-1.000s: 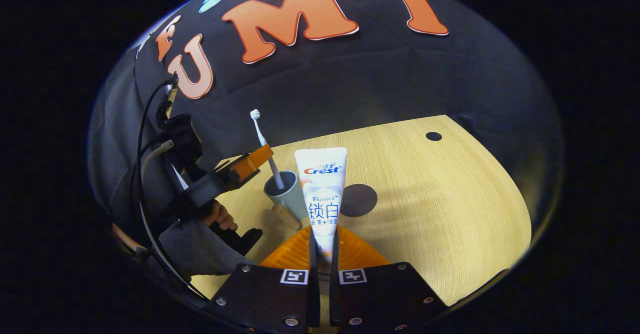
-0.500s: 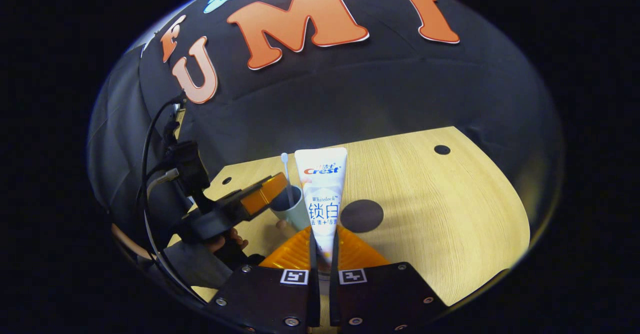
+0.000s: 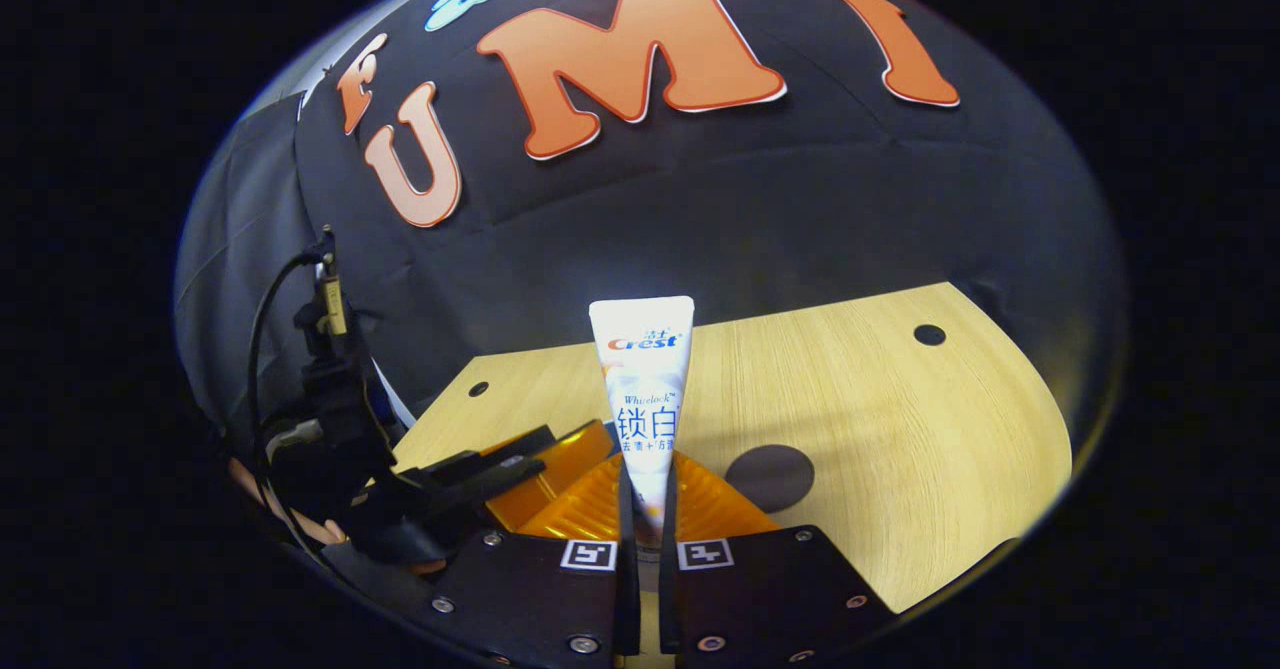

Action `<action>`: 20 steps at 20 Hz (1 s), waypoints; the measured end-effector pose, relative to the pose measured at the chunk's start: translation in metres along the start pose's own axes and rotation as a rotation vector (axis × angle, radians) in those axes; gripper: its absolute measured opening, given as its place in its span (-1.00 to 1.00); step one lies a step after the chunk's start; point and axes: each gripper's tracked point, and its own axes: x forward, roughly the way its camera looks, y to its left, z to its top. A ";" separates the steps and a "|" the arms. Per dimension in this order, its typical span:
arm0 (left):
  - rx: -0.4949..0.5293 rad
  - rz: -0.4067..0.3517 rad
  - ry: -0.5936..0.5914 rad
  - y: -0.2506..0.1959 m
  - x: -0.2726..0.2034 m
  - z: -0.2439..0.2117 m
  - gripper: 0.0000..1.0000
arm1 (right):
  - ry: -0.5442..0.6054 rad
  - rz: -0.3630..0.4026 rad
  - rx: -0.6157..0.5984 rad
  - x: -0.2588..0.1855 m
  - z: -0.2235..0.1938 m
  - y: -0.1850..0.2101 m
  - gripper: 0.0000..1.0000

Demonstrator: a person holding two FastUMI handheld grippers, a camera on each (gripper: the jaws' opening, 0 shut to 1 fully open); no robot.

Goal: Put the toothbrush and toothpaste on the desktop into the cup, then pick up the cup and place it on the coaster on the desktop.

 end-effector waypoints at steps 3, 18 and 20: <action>-0.022 0.024 0.013 0.008 -0.017 -0.002 0.85 | -0.030 0.025 -0.016 0.013 0.014 0.010 -0.84; -0.045 0.044 0.087 0.015 -0.058 -0.016 0.91 | -0.126 0.102 -0.109 0.095 0.049 0.048 -0.75; -0.052 0.039 0.108 0.014 -0.060 -0.023 0.92 | -0.128 0.110 -0.110 0.106 0.046 0.051 -0.74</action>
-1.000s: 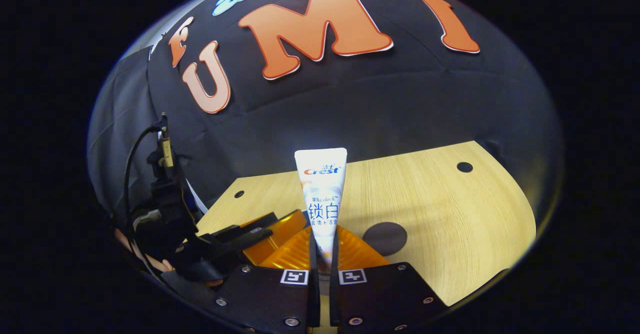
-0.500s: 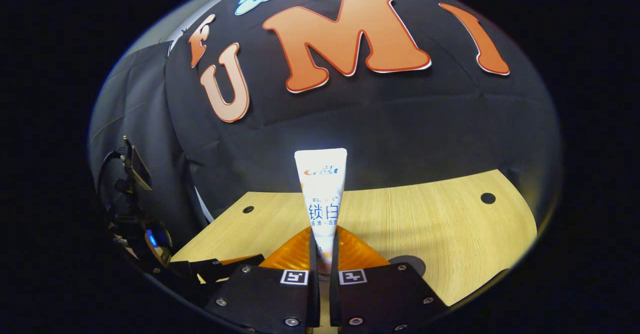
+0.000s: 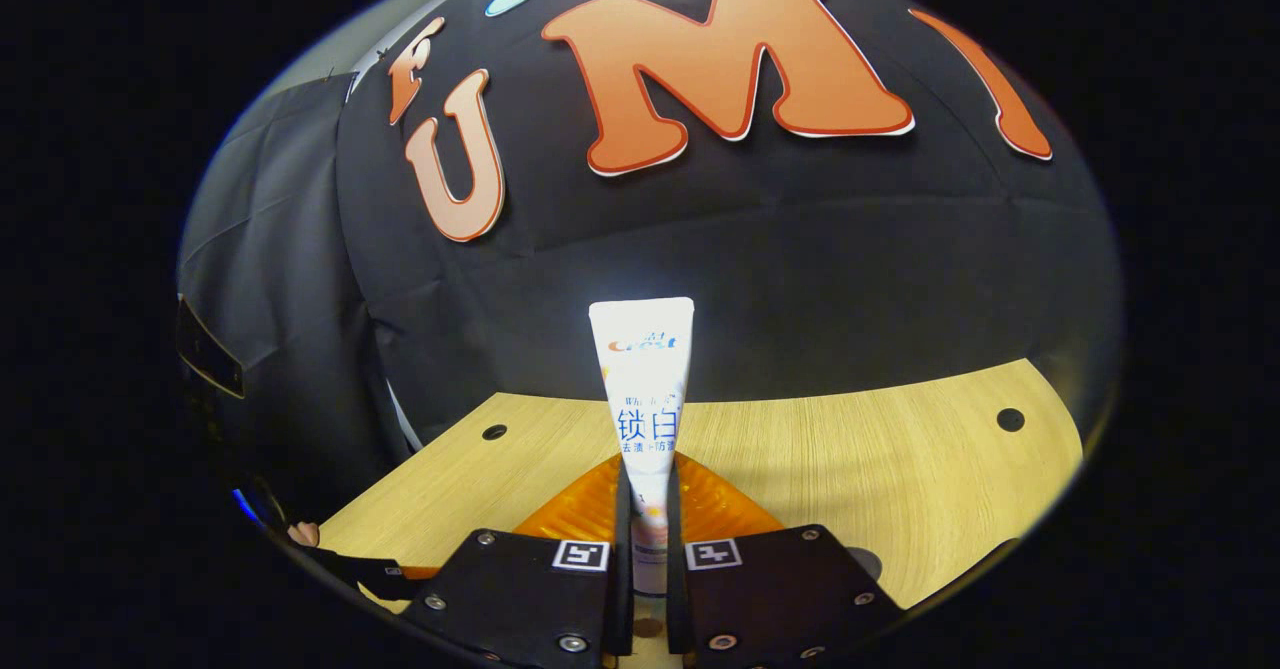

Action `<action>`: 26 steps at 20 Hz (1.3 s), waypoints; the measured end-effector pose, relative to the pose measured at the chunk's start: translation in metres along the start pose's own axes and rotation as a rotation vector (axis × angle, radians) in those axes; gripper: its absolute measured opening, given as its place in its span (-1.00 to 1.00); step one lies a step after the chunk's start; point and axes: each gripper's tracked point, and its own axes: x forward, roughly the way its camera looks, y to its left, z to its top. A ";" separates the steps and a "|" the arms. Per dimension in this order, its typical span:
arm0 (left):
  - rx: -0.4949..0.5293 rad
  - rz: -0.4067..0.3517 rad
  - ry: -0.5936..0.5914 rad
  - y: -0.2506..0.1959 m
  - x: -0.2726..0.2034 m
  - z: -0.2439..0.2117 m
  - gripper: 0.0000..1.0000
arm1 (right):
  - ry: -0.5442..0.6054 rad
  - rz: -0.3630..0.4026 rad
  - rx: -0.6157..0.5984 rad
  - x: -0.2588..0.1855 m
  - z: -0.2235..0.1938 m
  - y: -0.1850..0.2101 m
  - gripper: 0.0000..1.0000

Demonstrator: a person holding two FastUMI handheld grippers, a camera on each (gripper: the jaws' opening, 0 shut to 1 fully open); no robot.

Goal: Put the toothbrush and toothpaste on the desktop into the cup, then pick up the cup and place it on the coaster on the desktop.

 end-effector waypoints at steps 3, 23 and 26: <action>0.000 -0.001 0.020 0.002 -0.003 -0.008 0.92 | 0.011 0.009 -0.016 0.013 -0.011 0.002 -0.67; -0.036 0.012 0.043 0.019 -0.003 -0.014 0.92 | 0.013 0.004 -0.072 0.002 -0.020 0.009 -0.42; -0.031 -0.002 0.046 0.013 -0.002 -0.015 0.92 | -0.003 -0.006 -0.069 -0.013 -0.011 0.006 -0.37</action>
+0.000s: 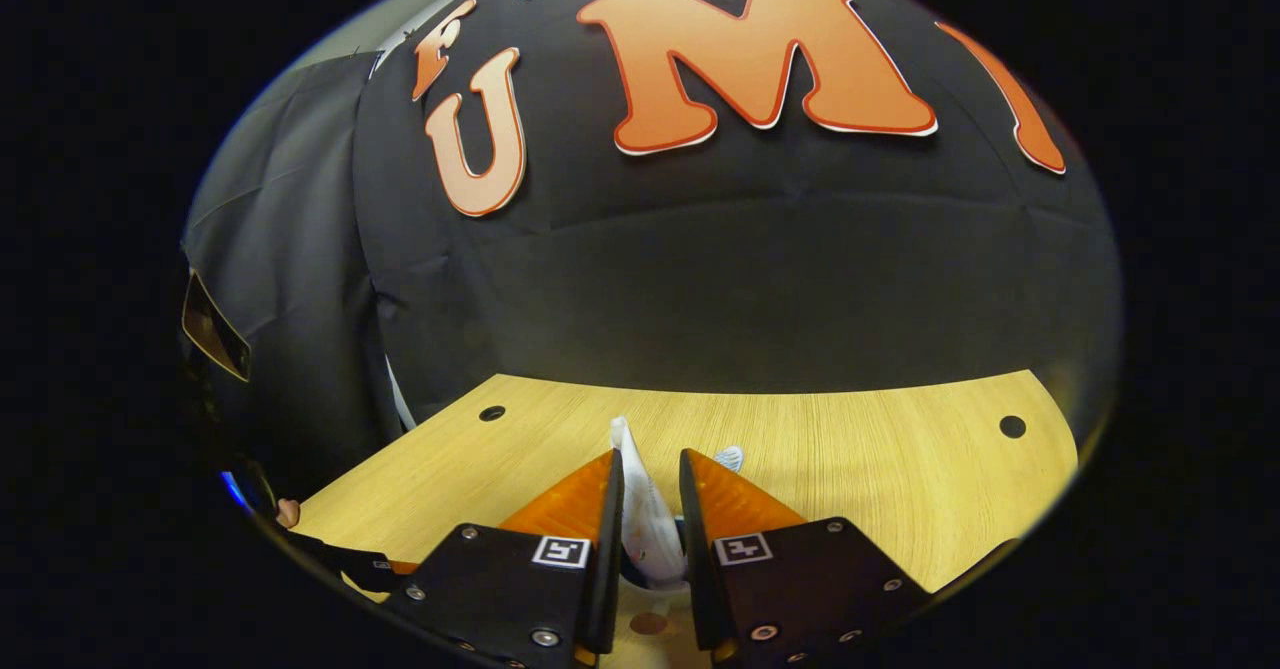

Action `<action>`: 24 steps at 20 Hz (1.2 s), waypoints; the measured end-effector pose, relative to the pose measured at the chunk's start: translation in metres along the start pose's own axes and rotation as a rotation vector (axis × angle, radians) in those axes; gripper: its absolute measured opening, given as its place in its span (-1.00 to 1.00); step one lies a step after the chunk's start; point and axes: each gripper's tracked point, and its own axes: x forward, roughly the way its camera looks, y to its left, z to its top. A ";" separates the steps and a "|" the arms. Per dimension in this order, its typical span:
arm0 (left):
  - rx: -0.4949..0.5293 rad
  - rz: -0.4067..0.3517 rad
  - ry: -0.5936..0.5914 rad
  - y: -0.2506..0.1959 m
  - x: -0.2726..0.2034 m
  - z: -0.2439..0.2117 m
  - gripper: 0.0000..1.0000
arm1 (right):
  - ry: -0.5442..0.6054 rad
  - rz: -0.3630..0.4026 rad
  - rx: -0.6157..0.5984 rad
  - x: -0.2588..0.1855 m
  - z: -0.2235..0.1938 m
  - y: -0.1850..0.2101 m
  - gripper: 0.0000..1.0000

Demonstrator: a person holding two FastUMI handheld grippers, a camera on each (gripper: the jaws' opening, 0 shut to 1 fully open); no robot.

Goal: Put the toothbrush and toothpaste on the desktop into the cup, then pick up the cup and place it on the coaster on the desktop.

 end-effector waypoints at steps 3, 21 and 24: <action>0.009 -0.010 0.000 -0.005 0.001 0.001 0.84 | -0.014 -0.023 0.004 -0.013 0.006 -0.007 -0.11; 0.034 0.013 0.130 -0.038 0.028 -0.017 0.91 | -0.049 -0.257 0.099 -0.104 0.017 -0.094 0.95; 0.038 0.043 0.171 -0.039 0.036 -0.022 0.91 | -0.019 -0.289 0.110 -0.118 0.005 -0.107 0.96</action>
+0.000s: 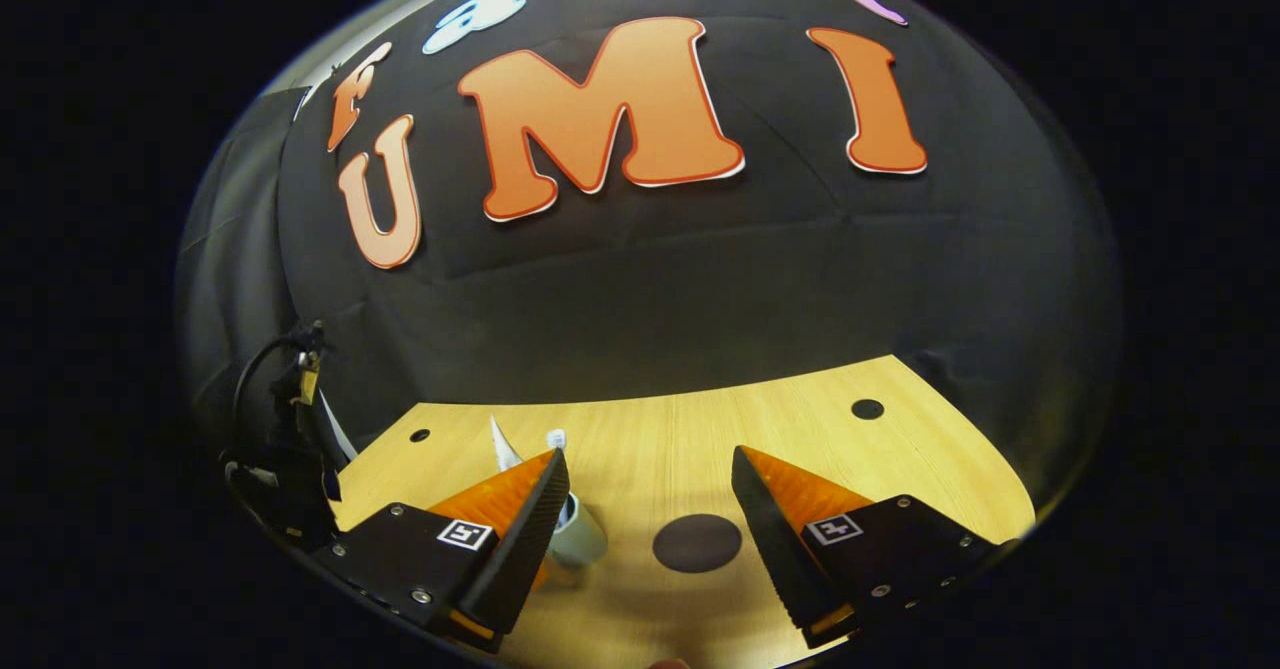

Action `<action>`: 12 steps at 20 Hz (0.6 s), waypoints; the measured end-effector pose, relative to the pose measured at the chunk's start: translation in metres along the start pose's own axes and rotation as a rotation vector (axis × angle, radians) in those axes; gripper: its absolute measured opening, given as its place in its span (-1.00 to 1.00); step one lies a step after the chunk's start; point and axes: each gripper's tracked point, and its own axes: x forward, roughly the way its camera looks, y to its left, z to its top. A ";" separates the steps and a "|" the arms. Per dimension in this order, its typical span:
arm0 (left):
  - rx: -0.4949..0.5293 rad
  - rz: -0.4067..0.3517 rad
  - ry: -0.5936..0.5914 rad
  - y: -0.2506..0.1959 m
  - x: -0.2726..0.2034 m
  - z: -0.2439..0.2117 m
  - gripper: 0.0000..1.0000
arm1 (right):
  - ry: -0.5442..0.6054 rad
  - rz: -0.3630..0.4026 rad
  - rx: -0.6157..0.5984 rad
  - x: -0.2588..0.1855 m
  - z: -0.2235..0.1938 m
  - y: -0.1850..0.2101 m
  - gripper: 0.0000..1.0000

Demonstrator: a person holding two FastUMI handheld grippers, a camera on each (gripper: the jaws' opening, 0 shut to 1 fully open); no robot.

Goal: Put the toothbrush and toothpaste on the desktop into the cup, then pick up the cup and place it on the coaster on the desktop.

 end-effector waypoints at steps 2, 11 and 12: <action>0.006 0.017 0.036 -0.002 0.005 -0.004 0.92 | 0.015 -0.017 0.014 -0.005 -0.006 -0.009 0.96; 0.070 0.090 0.172 -0.005 0.037 -0.020 0.91 | 0.076 -0.090 0.096 -0.024 -0.029 -0.050 0.97; 0.073 0.107 0.188 -0.002 0.042 -0.021 0.91 | 0.082 -0.093 0.098 -0.025 -0.030 -0.053 0.97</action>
